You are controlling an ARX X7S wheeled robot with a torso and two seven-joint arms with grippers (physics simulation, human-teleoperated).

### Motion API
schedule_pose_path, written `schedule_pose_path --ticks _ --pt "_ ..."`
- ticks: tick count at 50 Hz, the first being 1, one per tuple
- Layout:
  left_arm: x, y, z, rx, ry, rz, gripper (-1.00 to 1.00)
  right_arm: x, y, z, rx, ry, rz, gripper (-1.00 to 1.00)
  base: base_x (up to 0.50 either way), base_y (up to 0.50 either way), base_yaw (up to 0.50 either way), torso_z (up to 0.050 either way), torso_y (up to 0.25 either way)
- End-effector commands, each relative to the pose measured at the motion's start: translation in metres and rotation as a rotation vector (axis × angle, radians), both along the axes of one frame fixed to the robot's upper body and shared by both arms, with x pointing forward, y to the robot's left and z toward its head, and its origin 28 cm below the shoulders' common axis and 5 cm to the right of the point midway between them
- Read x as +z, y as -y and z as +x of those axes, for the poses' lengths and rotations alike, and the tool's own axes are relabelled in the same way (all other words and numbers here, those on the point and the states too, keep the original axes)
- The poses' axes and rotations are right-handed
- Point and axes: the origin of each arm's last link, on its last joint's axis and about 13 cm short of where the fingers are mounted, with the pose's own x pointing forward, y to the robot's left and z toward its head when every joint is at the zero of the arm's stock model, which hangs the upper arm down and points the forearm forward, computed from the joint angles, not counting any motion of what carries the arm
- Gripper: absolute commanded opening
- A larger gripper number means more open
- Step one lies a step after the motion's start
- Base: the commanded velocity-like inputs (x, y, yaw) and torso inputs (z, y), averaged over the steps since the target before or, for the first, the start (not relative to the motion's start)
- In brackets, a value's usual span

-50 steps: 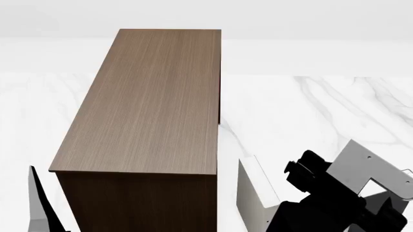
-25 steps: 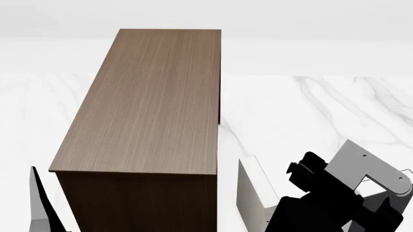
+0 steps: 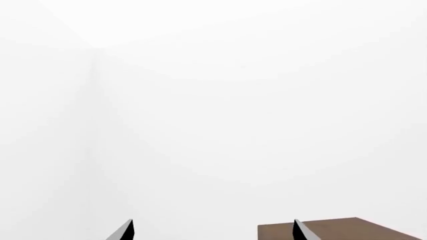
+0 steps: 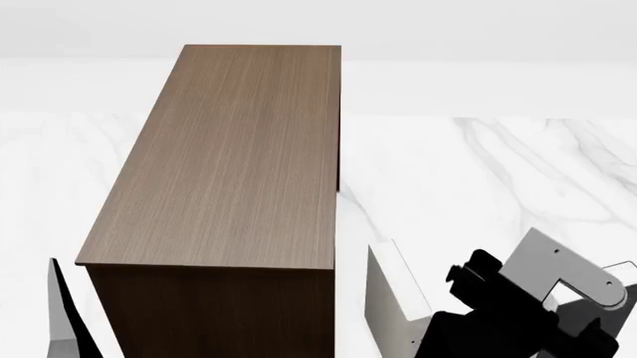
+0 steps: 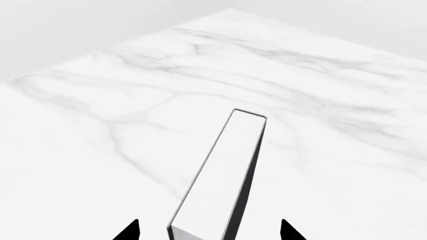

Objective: Pick up the book in the middle and place it on the cabinet shelf.

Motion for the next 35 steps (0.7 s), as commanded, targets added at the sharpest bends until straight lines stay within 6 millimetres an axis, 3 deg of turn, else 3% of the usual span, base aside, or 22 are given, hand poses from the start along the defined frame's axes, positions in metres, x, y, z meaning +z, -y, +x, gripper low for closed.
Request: schedule_pose_path --ticks 1,18,19,35 --pt "0.000 0.000 0.000 -0.001 0.012 0.016 1.00 -0.011 -0.002 0.004 0.019 -0.005 0.000 1.00 0.00 0.00 0.00 0.000 0.000" --pt "-0.001 0.000 0.001 -0.002 0.010 0.019 1.00 -0.030 0.003 0.011 0.017 -0.026 -0.025 1.00 0.00 0.00 0.00 0.000 0.000" --pt "-0.001 0.000 0.000 -0.002 0.009 0.019 1.00 -0.031 0.004 0.011 0.014 -0.029 -0.033 -1.00 0.00 0.00 0.00 0.000 0.000" --pt "0.000 0.000 0.000 -0.001 0.009 0.021 1.00 -0.036 0.006 0.012 0.009 -0.046 -0.056 -1.00 0.00 0.00 0.00 0.000 0.000"
